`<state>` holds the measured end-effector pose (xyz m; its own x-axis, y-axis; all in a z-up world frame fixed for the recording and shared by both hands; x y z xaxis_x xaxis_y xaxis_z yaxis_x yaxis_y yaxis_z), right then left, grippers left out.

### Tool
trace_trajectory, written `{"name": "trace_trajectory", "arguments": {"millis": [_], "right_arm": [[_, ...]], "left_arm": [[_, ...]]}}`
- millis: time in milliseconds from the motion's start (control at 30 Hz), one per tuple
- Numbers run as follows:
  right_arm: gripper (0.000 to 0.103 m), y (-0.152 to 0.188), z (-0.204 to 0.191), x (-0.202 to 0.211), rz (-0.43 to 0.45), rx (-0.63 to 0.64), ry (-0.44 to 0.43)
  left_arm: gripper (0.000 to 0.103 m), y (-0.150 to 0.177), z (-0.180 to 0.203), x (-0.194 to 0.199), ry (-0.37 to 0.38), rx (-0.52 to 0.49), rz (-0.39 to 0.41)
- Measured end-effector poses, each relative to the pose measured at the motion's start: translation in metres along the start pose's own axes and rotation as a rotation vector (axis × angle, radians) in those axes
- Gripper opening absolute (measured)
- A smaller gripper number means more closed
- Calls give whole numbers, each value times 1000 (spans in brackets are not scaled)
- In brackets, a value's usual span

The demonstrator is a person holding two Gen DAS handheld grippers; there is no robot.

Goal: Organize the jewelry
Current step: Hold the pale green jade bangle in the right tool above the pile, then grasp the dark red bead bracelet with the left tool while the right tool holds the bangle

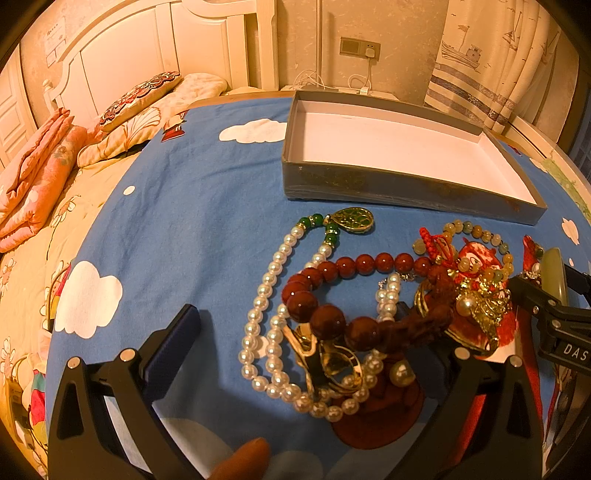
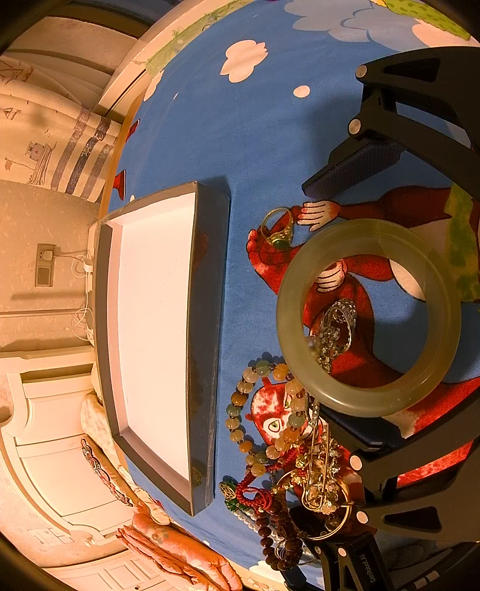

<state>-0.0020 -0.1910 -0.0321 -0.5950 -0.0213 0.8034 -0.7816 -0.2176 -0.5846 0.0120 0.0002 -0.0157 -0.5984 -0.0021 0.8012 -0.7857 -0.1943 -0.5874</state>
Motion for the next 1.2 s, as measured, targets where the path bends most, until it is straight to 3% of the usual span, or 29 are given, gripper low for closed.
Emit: {"name": "trace_trajectory", "arguments": {"millis": [500,767,1067,1200], "right_arm": [[99,-2,1,1,-19,38,-32],[99,2,6,2,-17,118,-117],[99,4,3,5,-18,157,-136],[99,7,-1,9,-7,190,-192]], "left_arm": [[101,0,-1,0,-2,3,0],[101,1,-2,0,-2,3,1],[101,-1,-1,3,-11,14,0],[101,12,-3,13,-9,11,-18]]}}
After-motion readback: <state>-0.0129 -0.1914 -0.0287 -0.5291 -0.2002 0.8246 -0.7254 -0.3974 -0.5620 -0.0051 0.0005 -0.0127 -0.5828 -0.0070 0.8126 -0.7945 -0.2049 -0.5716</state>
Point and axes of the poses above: each gripper's, at about its wrist camera, not at the fingertips, and x roughly against the way its jaws point, z to its right, y to its underside, the point moved 2 cm from there along -x, roughly the way its jaws point, and after that the axes turned 12 degrees about x, right-handed, at the moved point
